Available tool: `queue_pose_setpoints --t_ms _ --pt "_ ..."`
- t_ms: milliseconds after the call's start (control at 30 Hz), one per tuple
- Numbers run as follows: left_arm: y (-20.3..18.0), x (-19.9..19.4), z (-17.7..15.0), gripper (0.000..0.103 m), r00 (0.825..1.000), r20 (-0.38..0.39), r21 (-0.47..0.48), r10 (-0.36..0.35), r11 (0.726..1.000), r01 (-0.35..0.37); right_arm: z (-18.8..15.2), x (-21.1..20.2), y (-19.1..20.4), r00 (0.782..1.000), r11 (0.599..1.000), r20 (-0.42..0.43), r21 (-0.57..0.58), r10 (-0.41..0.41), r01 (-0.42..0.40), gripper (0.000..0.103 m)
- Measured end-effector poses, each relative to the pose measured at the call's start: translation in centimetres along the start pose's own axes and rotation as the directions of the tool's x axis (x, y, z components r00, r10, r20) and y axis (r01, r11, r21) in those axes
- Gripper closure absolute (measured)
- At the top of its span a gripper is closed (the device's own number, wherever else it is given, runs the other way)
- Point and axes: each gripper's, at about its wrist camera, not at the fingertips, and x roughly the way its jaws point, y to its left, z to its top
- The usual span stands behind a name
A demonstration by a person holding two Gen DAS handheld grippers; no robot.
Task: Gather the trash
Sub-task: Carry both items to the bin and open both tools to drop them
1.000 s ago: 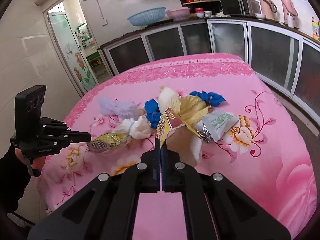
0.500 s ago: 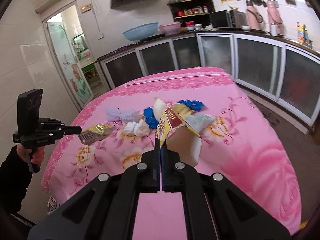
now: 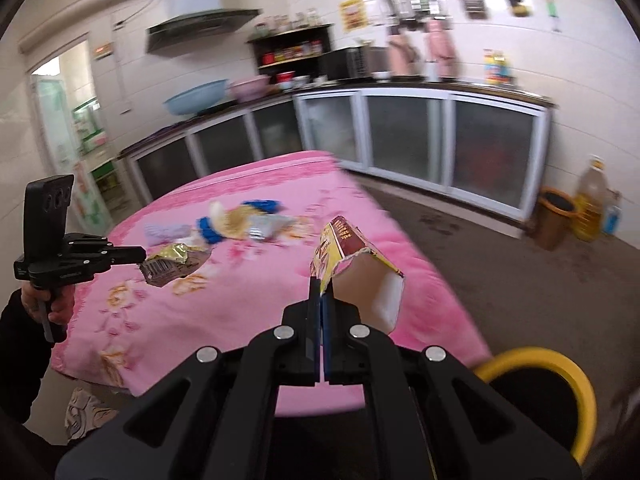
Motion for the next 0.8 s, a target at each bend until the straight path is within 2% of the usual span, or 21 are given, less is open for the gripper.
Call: queue_pose_setpoints --t_ms 200,333,600,800 --pt "-6.4 4.9 2.8 0.103 0.989 -0.014 0.086 -0.146 0.985 0.147 -2.8 -5.8 -5.8 0.988 0.984 0.02 0.092 -0.156 0.154 0.103" --pt "-10.5 7.8 4.1 0.102 0.975 -0.025 0.134 -0.223 0.965 0.224 -5.3 -8.7 -9.3 0.963 0.953 -0.001 0.142 -0.269 0.266 0.103" --pt "-17.7 14.5 5.8 0.102 0.943 -0.095 0.172 -0.318 0.928 0.33 -10.1 -10.4 -14.5 0.935 0.902 -0.069 0.246 -0.349 0.355 0.103" --pt "-21.0 20.1 6.5 0.102 0.933 -0.158 0.173 -0.324 0.921 0.35 -13.3 -9.9 -17.4 0.919 0.873 -0.137 0.289 -0.369 0.393 0.103"
